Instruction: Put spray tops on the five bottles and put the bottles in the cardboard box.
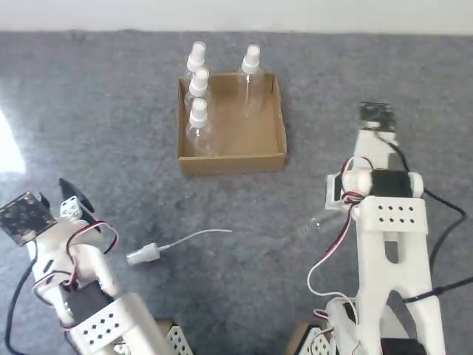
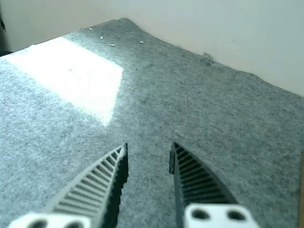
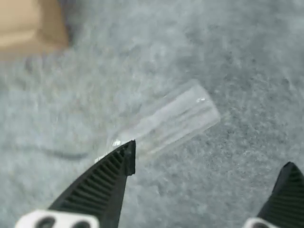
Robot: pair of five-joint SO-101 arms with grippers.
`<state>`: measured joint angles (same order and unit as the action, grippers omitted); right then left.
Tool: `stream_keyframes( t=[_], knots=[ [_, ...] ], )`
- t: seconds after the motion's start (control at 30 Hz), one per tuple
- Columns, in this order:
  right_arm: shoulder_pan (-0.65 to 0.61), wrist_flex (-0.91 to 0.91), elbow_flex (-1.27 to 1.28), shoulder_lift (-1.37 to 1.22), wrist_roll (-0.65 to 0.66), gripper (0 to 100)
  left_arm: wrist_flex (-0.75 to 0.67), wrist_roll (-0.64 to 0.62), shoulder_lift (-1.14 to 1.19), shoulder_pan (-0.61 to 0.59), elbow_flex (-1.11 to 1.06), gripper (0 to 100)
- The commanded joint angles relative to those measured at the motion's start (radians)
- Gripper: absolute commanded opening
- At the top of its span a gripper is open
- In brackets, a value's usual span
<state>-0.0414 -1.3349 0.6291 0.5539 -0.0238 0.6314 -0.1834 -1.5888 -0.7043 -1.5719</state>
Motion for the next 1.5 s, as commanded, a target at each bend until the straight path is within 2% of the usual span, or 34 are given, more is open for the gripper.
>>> stream_keyframes(
  t=[0.0, 0.27, 0.67, 0.8, 1.07, 1.33, 1.47],
  knots=[
    [-0.025, -0.036, -0.066, 0.045, 0.104, 40.5, -0.028, -0.006, -0.015, 0.006, 0.044, 13],
    [-0.061, -0.160, -0.066, 0.036, 0.493, 40.5, -0.028, -0.006, -0.015, 0.006, 0.044, 13],
    [-0.061, -0.162, -0.060, 0.035, 0.868, 40.5, -0.028, -0.006, -0.015, 0.006, 0.042, 13],
    [-0.067, -0.162, -0.055, 0.035, 0.941, 40.5, -0.028, -0.006, -0.015, 0.006, 0.042, 13],
    [-0.177, -0.153, 0.080, 0.035, 1.109, 40.3, -0.048, -0.003, -0.015, 0.032, 0.027, 13],
    [-0.188, -0.153, 0.087, 0.031, 1.257, 40.3, -0.048, -0.003, -0.015, 0.032, 0.027, 13],
    [-0.189, -0.153, 0.087, -0.018, 1.274, 40.3, -0.048, -0.003, -0.015, 0.032, 0.027, 13]
  ],
)
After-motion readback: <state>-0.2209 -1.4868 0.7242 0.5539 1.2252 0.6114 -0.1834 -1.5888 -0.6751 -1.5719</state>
